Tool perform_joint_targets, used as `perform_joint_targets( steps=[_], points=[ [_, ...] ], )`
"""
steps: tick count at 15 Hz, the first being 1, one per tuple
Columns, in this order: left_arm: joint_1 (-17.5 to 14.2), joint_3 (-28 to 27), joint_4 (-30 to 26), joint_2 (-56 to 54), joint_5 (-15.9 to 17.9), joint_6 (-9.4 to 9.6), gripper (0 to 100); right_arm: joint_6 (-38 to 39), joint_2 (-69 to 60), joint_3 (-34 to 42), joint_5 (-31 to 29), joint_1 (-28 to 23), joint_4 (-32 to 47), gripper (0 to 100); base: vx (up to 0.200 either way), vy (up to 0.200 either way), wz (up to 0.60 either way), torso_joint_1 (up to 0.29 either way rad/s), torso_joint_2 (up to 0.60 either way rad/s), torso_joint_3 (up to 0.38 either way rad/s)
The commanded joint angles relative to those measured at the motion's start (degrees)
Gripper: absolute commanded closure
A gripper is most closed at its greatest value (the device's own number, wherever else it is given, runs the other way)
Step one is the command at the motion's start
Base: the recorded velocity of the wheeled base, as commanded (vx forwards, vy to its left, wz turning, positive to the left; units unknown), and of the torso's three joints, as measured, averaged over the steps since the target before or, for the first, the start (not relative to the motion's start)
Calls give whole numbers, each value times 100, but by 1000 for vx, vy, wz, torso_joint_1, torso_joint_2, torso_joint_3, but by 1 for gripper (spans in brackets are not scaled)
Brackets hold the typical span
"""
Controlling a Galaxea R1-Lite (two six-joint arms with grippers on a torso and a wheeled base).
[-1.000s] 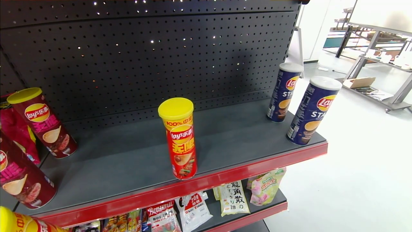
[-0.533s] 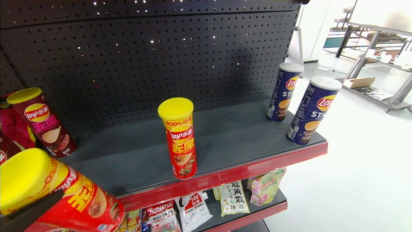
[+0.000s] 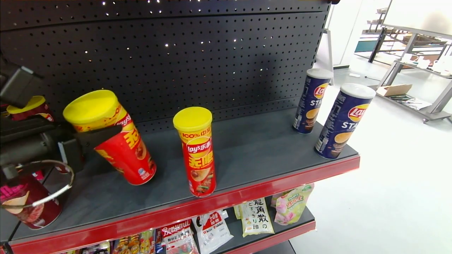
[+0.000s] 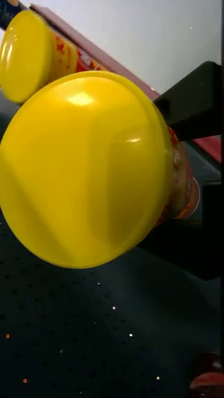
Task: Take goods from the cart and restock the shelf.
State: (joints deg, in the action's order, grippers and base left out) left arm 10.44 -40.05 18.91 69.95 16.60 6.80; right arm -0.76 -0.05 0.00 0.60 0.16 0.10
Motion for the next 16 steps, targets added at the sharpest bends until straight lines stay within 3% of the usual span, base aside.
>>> perform_joint_targets(
  steps=[1,3,6,7,12,16],
  points=[
    [187,-610,8,994,-219,23,100,-4,5,0,2,2,-1,0,0,0,0,0,0,0],
    [380,-935,-1,1381,-491,-21,100,-4,5,0,2,2,-1,0,0,0,0,0,0,0],
    [600,-1374,8,1829,-606,-30,100,-4,5,0,2,2,-1,0,0,0,0,0,0,0],
    [706,-1752,8,2154,-702,-56,100,-4,5,0,2,2,-1,0,0,0,0,0,0,0],
    [855,-2447,16,2884,-834,-399,100,-4,5,0,2,2,-1,0,0,0,0,0,0,0],
    [1048,-2930,25,3332,-1282,-417,100,-4,5,0,2,2,-1,0,0,0,0,0,0,0]
  ],
)
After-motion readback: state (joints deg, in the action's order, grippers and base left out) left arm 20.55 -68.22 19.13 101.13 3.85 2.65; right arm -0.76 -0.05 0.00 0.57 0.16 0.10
